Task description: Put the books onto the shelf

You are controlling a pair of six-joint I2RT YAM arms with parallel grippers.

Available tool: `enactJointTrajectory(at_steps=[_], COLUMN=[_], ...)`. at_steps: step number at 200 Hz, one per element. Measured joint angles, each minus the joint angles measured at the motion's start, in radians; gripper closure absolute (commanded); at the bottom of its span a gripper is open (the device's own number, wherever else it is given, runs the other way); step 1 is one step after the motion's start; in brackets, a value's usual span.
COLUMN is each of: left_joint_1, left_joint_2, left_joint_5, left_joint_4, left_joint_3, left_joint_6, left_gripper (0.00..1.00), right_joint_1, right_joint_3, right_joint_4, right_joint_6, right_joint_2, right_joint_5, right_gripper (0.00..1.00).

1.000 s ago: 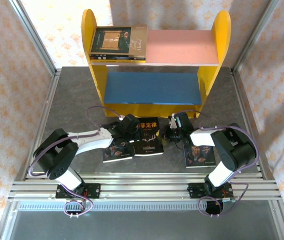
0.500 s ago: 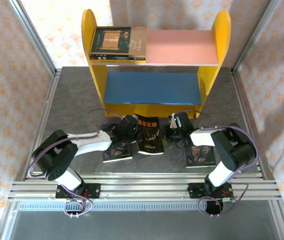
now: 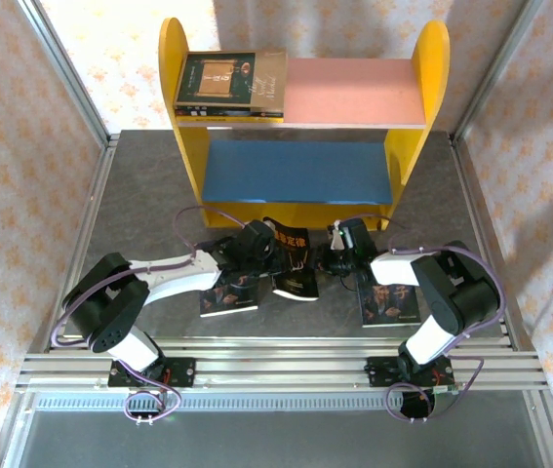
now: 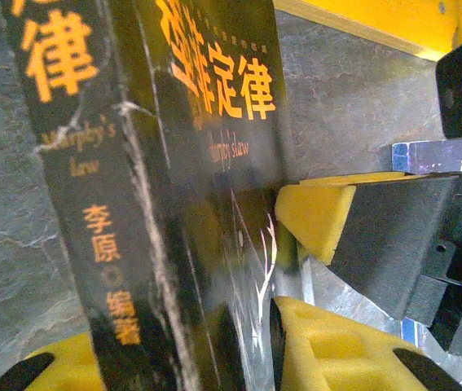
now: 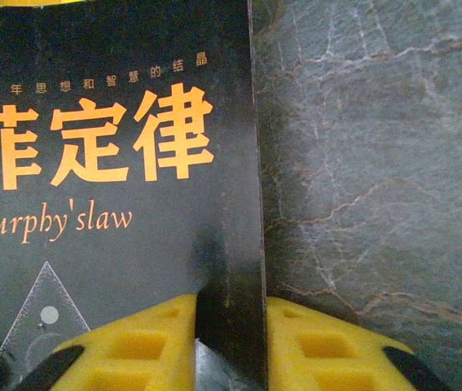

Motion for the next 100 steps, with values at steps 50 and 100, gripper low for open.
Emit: enactJointTrajectory(at_steps=[50, 100], left_joint_1=[-0.005, -0.006], left_joint_2=[-0.005, -0.006], left_joint_5=[-0.039, -0.042], left_joint_4=[-0.058, -0.064], left_joint_3=[0.013, 0.021], left_joint_6=[0.024, 0.042], left_gripper=[0.74, 1.0], right_joint_1=[0.008, 0.013], right_joint_3=[0.0, 0.0], right_joint_4=[0.002, -0.015], right_joint_6=[-0.001, -0.001], right_joint_2=[-0.009, -0.024], right_joint_5=[0.004, 0.026], right_gripper=[0.64, 0.63])
